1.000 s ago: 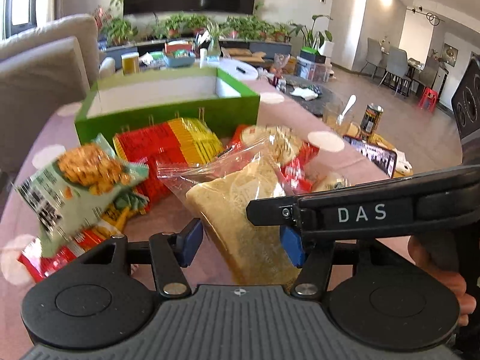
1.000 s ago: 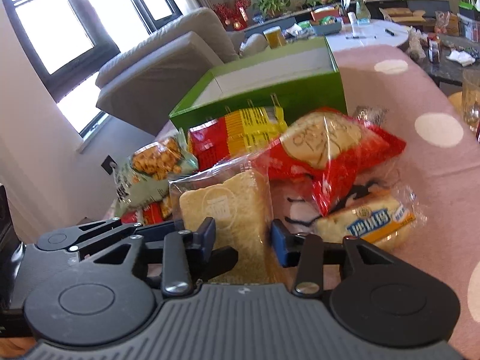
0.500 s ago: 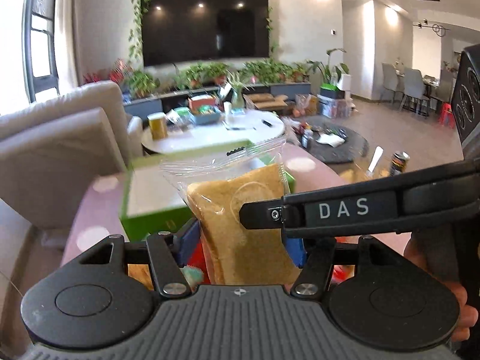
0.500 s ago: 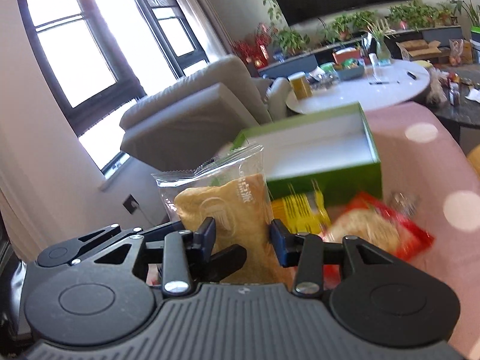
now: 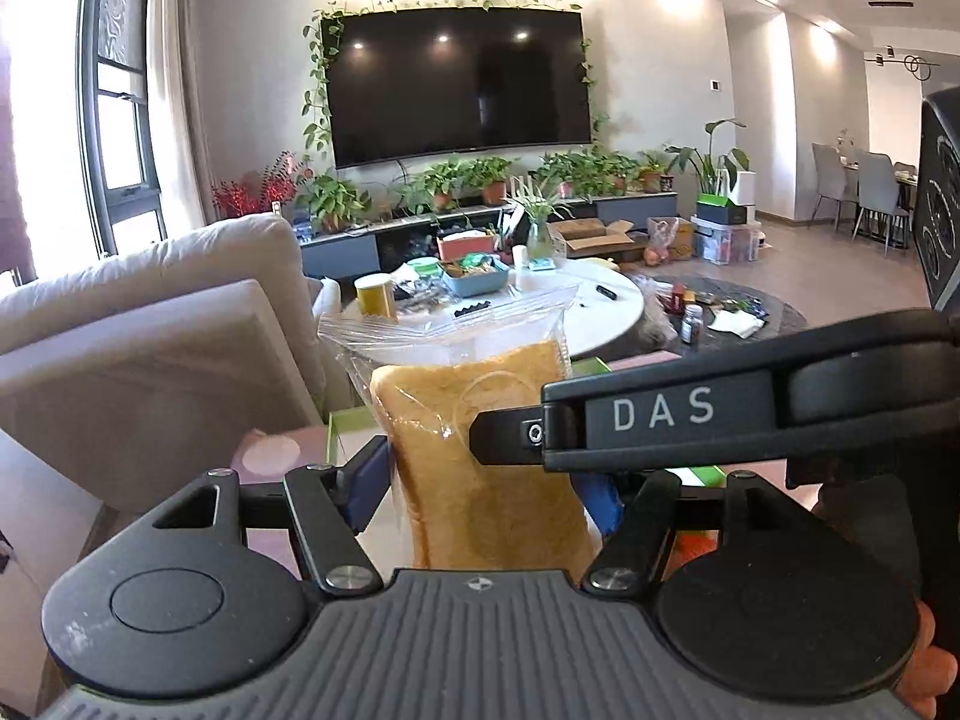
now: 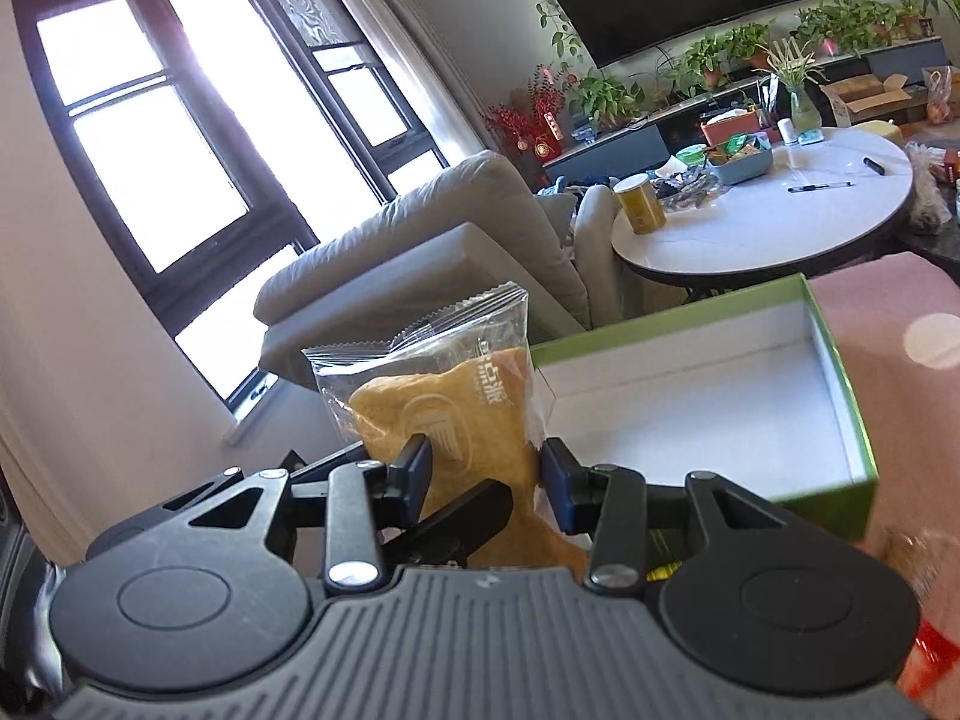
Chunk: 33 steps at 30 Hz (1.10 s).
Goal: Organize snacks
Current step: 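Grasp the clear bread packet with the right tool and lift it, then lower the bread packet into the green box and open the right tool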
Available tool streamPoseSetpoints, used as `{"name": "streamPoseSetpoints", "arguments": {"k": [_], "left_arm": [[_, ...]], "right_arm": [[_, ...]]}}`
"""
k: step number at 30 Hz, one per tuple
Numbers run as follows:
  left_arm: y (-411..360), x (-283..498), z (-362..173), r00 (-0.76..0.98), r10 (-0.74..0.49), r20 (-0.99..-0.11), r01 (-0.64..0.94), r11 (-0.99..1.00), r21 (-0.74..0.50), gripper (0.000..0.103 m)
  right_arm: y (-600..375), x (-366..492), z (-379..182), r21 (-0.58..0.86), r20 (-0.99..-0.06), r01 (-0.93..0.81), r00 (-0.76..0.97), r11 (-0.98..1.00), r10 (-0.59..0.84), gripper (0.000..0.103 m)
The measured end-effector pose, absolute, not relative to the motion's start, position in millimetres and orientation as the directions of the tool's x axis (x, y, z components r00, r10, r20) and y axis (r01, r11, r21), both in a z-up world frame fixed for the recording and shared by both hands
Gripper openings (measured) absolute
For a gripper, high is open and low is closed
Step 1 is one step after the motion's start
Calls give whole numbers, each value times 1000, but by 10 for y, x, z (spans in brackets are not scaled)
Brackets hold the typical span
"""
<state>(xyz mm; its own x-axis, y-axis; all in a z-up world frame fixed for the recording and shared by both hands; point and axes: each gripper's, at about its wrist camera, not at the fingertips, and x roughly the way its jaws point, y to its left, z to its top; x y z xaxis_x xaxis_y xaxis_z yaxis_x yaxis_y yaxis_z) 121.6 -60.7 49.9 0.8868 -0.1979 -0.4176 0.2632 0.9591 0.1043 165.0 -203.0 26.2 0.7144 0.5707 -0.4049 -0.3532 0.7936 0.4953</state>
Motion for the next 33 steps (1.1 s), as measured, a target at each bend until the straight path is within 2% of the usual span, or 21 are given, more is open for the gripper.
{"name": "streamPoseSetpoints", "arguments": {"k": [7, 14, 25, 33], "left_arm": [[-539, 1598, 444, 883, -189, -430, 256, 961, 103, 62], [-472, 1931, 244, 862, -166, -479, 246, 963, 108, 62], [-326, 2179, -143, 795, -149, -587, 239, 968, 77, 63], [-323, 2174, -253, 779, -153, -608, 241, 968, 64, 65]], "right_arm": [[-1977, 1951, 246, 523, -401, -345, 707, 779, 582, 49], [-1900, 2250, 67, 566, -427, -314, 679, 762, 597, 49], [-1756, 2441, -280, 595, -538, -238, 592, 768, 600, 49], [-1709, 2394, -344, 563, -586, -222, 572, 796, 574, 51]]}}
